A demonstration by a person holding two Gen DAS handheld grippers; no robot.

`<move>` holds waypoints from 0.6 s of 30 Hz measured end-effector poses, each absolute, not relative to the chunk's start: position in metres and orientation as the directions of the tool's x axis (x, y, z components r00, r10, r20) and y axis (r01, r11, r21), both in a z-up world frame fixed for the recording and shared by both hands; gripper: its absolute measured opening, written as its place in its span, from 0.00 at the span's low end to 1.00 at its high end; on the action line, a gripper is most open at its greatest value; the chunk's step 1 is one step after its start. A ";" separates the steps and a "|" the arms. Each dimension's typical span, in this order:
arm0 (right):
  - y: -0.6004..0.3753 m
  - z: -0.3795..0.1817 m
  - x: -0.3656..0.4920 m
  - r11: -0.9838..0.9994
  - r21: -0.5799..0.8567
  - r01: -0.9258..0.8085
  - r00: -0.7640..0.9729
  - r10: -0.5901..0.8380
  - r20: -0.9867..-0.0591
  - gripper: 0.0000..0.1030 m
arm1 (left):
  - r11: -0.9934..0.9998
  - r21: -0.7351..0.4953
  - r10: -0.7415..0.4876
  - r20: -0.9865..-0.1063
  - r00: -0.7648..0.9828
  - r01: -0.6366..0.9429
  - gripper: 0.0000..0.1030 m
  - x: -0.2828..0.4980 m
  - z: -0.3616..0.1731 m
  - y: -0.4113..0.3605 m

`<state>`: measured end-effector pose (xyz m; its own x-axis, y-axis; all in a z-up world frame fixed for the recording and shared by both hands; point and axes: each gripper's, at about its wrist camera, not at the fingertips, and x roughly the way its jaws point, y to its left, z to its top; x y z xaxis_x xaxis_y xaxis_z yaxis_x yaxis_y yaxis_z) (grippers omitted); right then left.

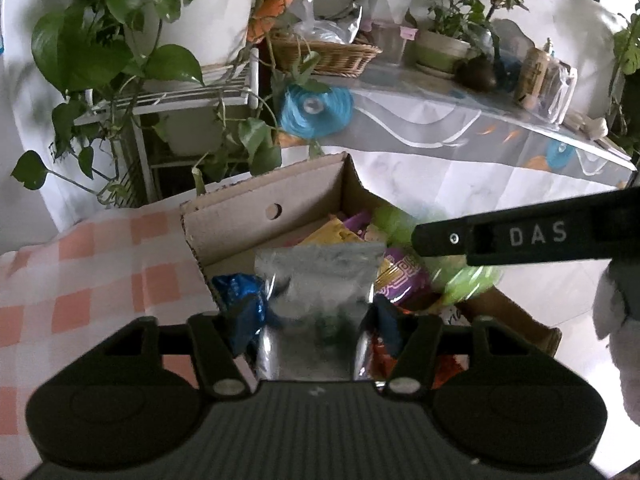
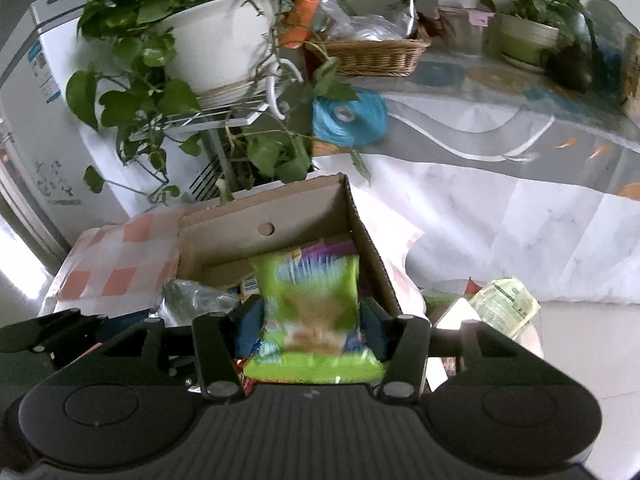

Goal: Organize snacks
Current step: 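Lower both packets into the box and open both grippers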

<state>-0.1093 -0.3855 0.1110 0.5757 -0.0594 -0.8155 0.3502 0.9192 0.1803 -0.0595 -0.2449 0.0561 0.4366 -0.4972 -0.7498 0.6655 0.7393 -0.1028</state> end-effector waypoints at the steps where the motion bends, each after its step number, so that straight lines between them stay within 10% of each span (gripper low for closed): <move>1: -0.387 0.111 -0.110 0.916 0.186 0.354 0.579 -0.059 -0.813 0.61 | 0.738 -0.098 -0.497 -0.749 0.439 0.668 0.76 -0.060 0.057 -0.246; 18: -0.381 0.110 -0.103 0.912 0.159 0.379 0.549 -0.083 -0.832 0.89 | 0.804 -0.060 -0.387 -0.807 0.445 0.592 0.97 -0.061 0.067 -0.230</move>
